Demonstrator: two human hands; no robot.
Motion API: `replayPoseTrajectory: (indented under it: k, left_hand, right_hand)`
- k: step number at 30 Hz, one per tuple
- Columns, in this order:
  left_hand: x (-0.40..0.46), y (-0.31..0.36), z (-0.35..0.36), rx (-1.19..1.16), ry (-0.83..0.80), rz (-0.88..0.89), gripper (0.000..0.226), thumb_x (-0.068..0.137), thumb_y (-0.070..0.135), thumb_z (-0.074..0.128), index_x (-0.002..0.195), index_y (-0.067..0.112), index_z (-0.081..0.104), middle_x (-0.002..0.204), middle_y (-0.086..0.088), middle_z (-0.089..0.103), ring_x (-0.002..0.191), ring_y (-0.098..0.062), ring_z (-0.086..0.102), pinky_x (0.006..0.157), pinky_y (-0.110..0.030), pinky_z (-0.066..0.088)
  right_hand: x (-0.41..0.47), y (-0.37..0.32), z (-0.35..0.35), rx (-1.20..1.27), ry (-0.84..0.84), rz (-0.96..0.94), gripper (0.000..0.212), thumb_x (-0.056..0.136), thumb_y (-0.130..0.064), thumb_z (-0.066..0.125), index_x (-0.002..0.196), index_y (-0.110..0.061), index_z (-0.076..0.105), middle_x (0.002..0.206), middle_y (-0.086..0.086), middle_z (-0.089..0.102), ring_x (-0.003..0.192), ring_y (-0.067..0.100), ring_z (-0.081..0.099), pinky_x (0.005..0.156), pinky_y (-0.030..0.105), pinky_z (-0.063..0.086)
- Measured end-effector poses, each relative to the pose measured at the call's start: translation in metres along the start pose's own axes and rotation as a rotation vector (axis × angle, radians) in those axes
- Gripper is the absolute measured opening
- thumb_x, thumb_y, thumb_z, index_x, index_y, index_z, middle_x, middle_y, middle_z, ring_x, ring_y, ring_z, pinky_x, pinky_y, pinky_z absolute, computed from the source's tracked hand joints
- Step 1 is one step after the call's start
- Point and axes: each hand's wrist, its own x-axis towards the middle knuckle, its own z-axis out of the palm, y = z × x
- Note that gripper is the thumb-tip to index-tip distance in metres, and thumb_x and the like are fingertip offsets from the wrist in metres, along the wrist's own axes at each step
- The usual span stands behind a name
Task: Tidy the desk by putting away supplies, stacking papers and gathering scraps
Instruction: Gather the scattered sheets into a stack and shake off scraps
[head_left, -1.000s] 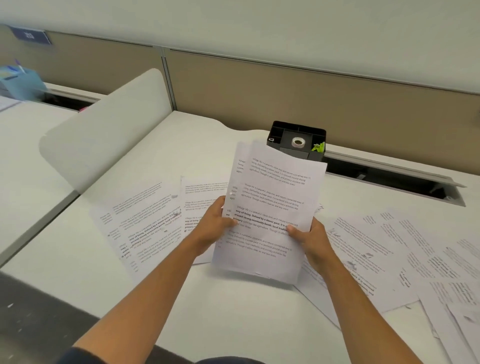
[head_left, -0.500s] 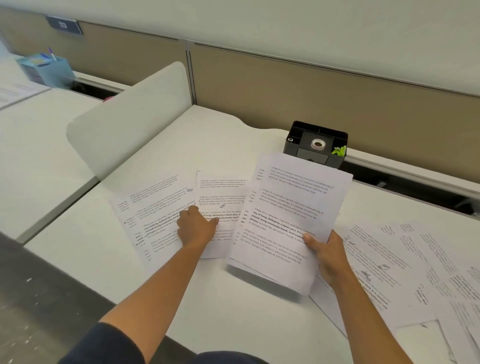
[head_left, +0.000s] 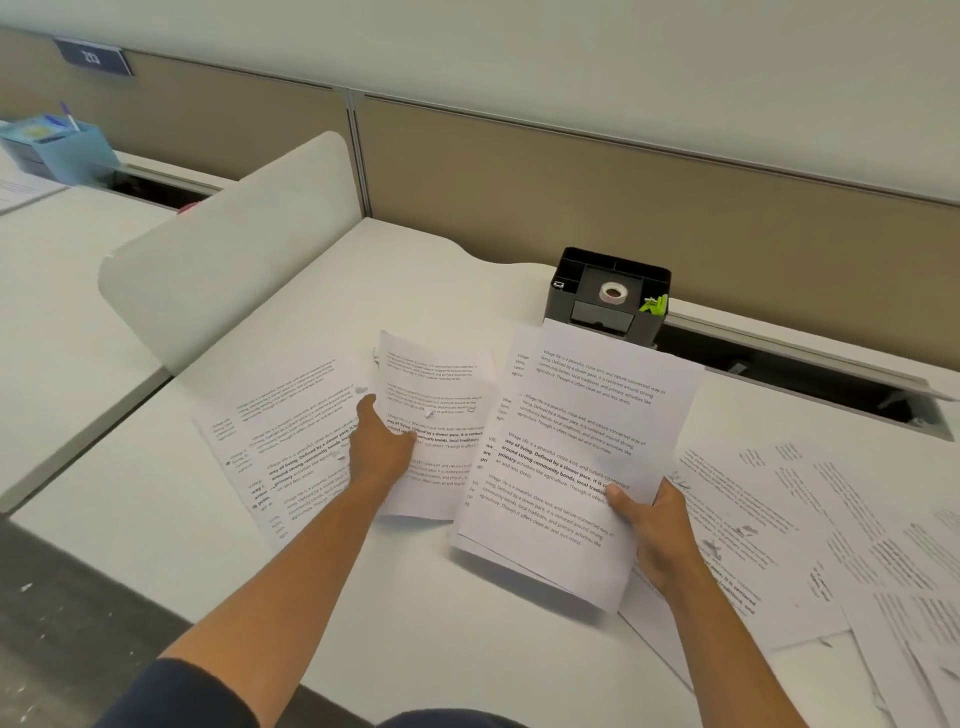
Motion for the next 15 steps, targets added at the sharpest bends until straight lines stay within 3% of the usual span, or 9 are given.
replayPoseTrajectory:
  k: [4,9,15]
  left_hand:
    - [-0.009,0.014,-0.013,0.031,-0.072,0.149,0.041,0.091,0.012,0.064,0.13,0.012,0.051,0.128,-0.007,0.062,0.113,-0.025,0.06,0.087,-0.031,0.046]
    - [-0.018,0.04,-0.026,0.11,-0.069,0.321,0.036,0.095,0.014,0.059,0.13,0.017,0.054,0.121,-0.003,0.065,0.098,-0.017,0.06,0.075,-0.025,0.044]
    - [-0.025,0.066,-0.046,0.285,-0.024,0.45,0.035,0.097,0.021,0.054,0.131,0.026,0.051,0.119,-0.006,0.066,0.094,-0.026,0.064,0.076,-0.037,0.054]
  right_hand:
    - [-0.001,0.001,-0.007,0.048,0.015,0.041,0.033,0.09,0.004,0.062,0.118,-0.012,0.062,0.107,0.004,0.074,0.094,0.023,0.072,0.067,0.033,0.059]
    - [-0.001,-0.001,-0.006,0.067,0.029,0.055,0.035,0.089,0.005,0.062,0.121,-0.01,0.062,0.104,0.003,0.075,0.092,0.023,0.073,0.065,0.033,0.059]
    - [0.0,0.0,-0.004,0.052,0.055,0.057,0.036,0.089,0.005,0.062,0.123,-0.009,0.06,0.105,0.003,0.073,0.089,0.019,0.073,0.062,0.029,0.059]
